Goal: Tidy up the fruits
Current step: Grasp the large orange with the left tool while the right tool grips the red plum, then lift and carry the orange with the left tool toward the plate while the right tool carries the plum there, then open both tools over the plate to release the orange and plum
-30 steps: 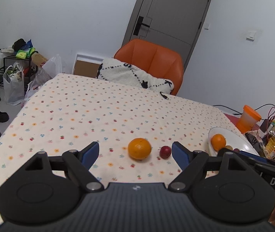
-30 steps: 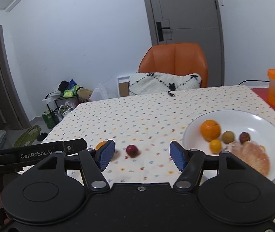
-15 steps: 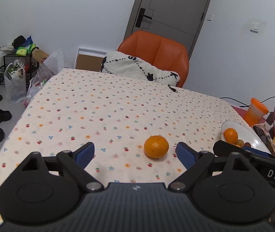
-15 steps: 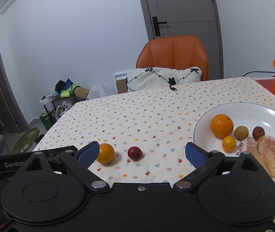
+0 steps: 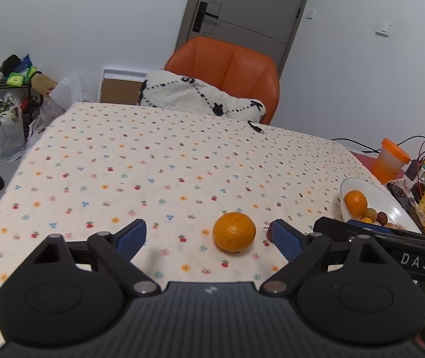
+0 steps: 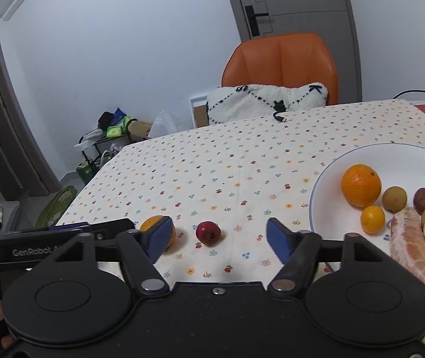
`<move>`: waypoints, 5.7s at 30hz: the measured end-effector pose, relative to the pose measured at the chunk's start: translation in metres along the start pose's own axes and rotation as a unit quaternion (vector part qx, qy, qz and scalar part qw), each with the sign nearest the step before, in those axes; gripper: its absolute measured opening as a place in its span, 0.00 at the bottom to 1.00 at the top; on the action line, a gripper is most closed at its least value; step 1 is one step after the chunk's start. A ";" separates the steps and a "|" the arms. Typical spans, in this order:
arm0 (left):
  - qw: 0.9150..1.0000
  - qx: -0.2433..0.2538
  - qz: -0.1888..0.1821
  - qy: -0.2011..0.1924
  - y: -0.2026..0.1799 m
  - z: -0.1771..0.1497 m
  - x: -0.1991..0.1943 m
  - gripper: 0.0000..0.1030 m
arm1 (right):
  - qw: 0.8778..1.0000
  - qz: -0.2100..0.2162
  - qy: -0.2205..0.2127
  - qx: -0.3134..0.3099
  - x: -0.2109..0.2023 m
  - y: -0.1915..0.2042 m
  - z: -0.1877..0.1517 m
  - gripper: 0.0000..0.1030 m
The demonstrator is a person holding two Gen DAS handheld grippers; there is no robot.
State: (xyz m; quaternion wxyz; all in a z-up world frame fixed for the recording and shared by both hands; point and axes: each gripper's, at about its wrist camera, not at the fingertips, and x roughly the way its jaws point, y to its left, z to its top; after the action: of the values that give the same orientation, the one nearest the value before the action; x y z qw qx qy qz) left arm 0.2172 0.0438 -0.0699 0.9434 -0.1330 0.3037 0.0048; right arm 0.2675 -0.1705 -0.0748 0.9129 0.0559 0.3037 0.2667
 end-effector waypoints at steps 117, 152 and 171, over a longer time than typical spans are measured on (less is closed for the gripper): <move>0.998 0.037 -0.019 -0.038 -0.102 0.000 -0.012 0.34 | 0.997 -0.052 -0.050 0.011 -0.067 -0.074 0.005 0.22; 0.994 0.080 -0.070 0.005 -0.174 -0.011 0.039 0.38 | 0.987 -0.127 -0.062 0.070 -0.071 -0.163 -0.003 0.22; 0.998 0.051 -0.028 -0.013 -0.143 -0.003 0.014 0.75 | 0.988 -0.131 -0.064 0.053 -0.078 -0.134 -0.001 0.38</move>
State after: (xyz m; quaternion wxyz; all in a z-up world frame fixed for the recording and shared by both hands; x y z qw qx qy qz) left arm 0.2395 -0.0962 -0.0448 0.9527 -0.0931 0.2870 -0.0358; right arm 0.2752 -0.3252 -0.0700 0.9534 0.0807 0.2630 0.1238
